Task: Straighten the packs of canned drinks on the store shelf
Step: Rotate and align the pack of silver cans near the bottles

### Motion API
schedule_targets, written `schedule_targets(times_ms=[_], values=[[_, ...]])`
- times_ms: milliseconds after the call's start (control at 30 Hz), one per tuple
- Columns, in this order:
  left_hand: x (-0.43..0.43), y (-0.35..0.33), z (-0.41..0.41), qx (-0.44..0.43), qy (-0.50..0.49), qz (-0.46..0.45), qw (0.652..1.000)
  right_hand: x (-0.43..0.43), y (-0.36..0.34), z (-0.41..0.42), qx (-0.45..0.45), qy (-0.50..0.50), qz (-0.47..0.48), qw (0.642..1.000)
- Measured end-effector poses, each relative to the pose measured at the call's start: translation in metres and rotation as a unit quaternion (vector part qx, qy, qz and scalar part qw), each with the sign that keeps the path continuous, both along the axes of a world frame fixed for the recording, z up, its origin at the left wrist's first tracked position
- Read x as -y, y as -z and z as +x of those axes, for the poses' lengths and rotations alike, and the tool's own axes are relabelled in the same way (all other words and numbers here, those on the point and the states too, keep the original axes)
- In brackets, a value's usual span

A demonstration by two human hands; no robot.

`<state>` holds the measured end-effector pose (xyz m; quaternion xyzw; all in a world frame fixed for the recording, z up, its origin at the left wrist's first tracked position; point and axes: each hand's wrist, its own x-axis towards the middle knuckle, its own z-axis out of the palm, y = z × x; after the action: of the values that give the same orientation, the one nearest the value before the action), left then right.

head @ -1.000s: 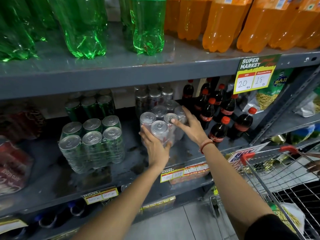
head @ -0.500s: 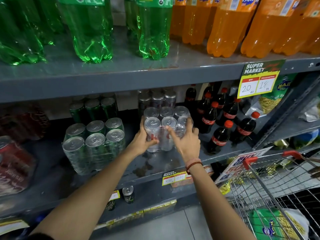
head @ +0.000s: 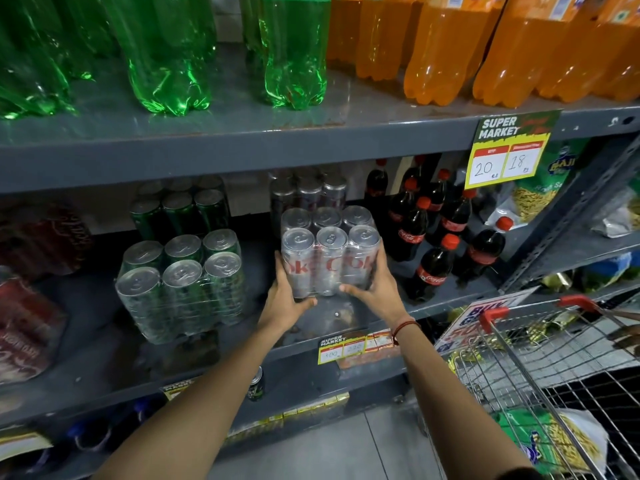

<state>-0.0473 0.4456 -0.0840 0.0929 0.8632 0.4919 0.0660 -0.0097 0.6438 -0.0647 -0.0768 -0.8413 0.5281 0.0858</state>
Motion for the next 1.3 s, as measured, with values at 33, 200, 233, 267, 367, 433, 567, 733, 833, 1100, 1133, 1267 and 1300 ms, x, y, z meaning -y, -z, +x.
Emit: schedule_targets(times_ms=[33, 200, 233, 267, 367, 433, 567, 733, 833, 1100, 1133, 1267, 1300], values=[[-0.001, 0.001, 0.002, -0.007, -0.005, -0.011, 1.0, -0.002, 0.002, -0.002, 0.007, -0.004, -0.001, 1.0], [-0.003, 0.007, 0.012, -0.053, -0.011, -0.052, 0.997, -0.009, 0.008, -0.009, 0.022, 0.023, 0.037, 0.999], [-0.003, 0.007, 0.014, -0.06, -0.014, -0.057, 0.996, -0.01, 0.008, -0.009, 0.022, 0.026, 0.045, 0.998], [-0.004, 0.008, 0.015, -0.068, -0.016, -0.063, 0.996, -0.01, 0.009, -0.009, 0.021, 0.029, 0.053, 0.998], [-0.004, 0.008, 0.019, -0.099, -0.029, -0.09, 0.991, -0.011, 0.012, -0.008, 0.009, 0.037, 0.075, 0.996], [-0.004, 0.01, 0.024, -0.118, -0.044, -0.106, 0.986, -0.012, 0.015, -0.005, 0.004, 0.037, 0.072, 0.997], [-0.004, 0.012, 0.035, -0.127, -0.065, -0.117, 0.983, -0.016, 0.022, 0.006, -0.002, 0.034, 0.072, 0.997], [-0.008, 0.017, 0.057, -0.164, -0.088, -0.126, 0.974, -0.025, 0.025, 0.016, -0.002, 0.016, 0.053, 0.998], [-0.011, 0.022, 0.069, -0.179, -0.097, -0.123, 0.971, -0.029, 0.028, 0.022, 0.002, 0.008, 0.042, 0.999], [-0.016, 0.021, 0.081, -0.182, -0.101, -0.128, 0.97, -0.035, 0.027, 0.028, 0.016, -0.009, 0.03, 0.999], [-0.016, 0.021, 0.082, -0.181, -0.1, -0.13, 0.97, -0.035, 0.026, 0.029, 0.016, -0.01, 0.033, 0.999], [-0.016, 0.021, 0.083, -0.187, -0.097, -0.147, 0.966, -0.035, 0.026, 0.032, 0.012, -0.011, 0.051, 0.999], [-0.016, 0.021, 0.084, -0.189, -0.097, -0.146, 0.966, -0.035, 0.027, 0.033, 0.013, -0.008, 0.05, 0.999]])
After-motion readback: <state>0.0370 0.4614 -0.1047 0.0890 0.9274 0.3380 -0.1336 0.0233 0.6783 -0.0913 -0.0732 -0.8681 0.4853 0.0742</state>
